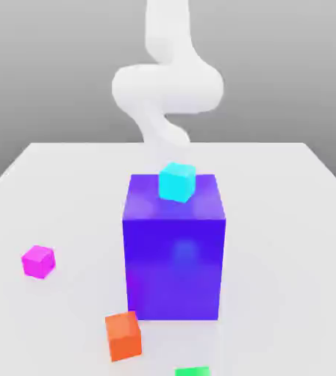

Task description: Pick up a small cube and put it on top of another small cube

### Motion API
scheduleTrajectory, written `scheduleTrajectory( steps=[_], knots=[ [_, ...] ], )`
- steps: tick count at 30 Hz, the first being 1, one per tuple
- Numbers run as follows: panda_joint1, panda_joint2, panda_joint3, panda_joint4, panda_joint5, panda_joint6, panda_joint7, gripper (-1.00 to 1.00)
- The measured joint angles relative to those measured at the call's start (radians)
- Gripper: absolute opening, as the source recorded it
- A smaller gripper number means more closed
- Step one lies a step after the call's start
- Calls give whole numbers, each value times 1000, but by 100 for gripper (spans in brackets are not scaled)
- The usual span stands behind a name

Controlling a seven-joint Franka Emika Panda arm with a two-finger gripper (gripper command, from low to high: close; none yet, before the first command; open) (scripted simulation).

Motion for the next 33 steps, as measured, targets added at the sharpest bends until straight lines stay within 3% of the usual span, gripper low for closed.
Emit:
scheduleTrajectory(
  steps=[20, 23, 27, 28, 33],
  knots=[
    [-563, 734, -204, -461, 26, 497, 881, 0],
    [-581, 842, -170, -459, 90, 580, 864, 0],
    [-680, 986, -51, -433, 166, 696, 810, 0],
    [-693, 1010, -35, -429, 181, 714, 799, -100],
    [-693, 1010, -35, -429, 180, 716, 801, -100]
  ],
)
